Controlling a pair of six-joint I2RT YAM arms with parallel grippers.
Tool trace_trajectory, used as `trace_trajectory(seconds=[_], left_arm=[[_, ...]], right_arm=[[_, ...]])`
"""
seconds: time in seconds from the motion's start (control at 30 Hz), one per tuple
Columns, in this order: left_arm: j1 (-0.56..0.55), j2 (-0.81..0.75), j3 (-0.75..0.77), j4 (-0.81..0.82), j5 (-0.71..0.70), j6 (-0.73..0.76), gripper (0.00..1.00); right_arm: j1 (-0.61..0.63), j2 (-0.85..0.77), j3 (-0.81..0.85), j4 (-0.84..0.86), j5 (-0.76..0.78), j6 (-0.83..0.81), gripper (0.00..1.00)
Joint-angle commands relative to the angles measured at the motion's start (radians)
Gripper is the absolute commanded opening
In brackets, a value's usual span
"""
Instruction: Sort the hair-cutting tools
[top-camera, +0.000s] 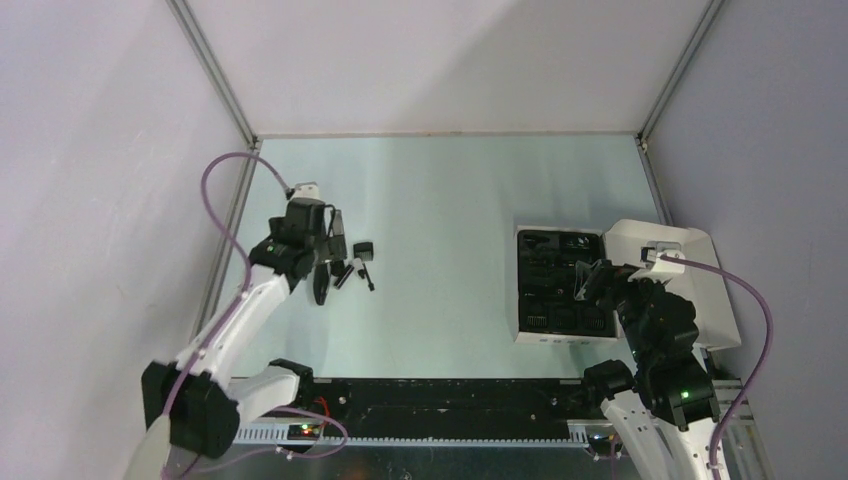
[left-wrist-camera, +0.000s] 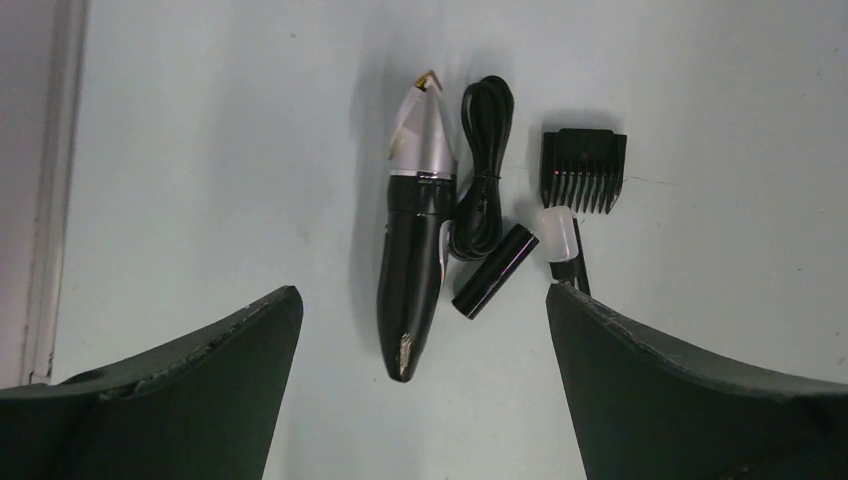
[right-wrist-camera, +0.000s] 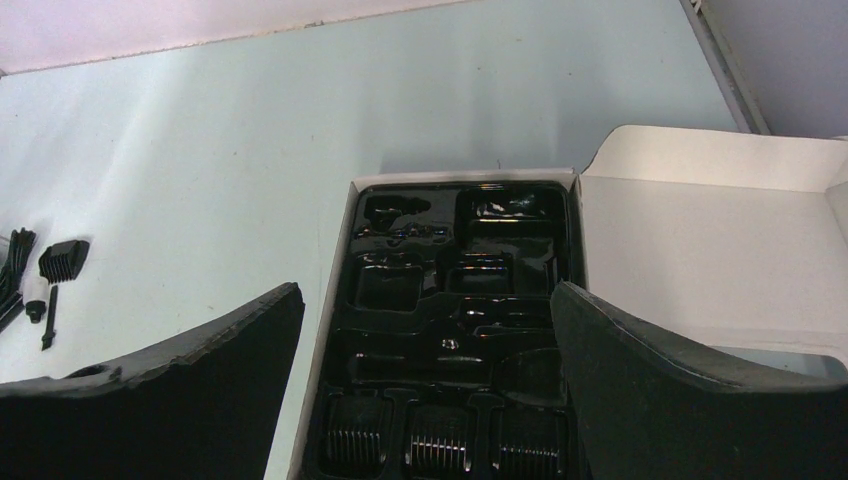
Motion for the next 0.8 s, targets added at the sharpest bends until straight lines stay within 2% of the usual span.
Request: trace_trajectory(seconds=[0.0, 0.17, 0.33, 0.6, 0.77], left_arm=[[0.000, 0.138, 0.088, -0.006, 0.053, -0.065, 0.99], [0.000, 0.291, 0.131, 0.016, 0.096, -0.175, 0.94], [-0.004, 0.372, 0.135, 0.063, 0.142, -0.232, 0.87], [-0.040, 0.450, 0.130, 0.112, 0.153, -0.290, 0.64], [-0.052, 0.487, 0.119, 0.137, 0.153, -0.306, 0.55]], right_arm=[[0.004, 0.010, 0.001, 0.039, 0.022, -0.002, 0.99], [0.002, 0.011, 0.002, 0.036, 0.038, -0.001, 0.99], [0.000, 0.013, 0.002, 0.033, 0.053, -0.002, 0.99], [-0.007, 0.014, 0.001, 0.031, 0.062, 0.000, 1.00], [-0.011, 0.020, 0.002, 0.030, 0.057, -0.001, 0.99]])
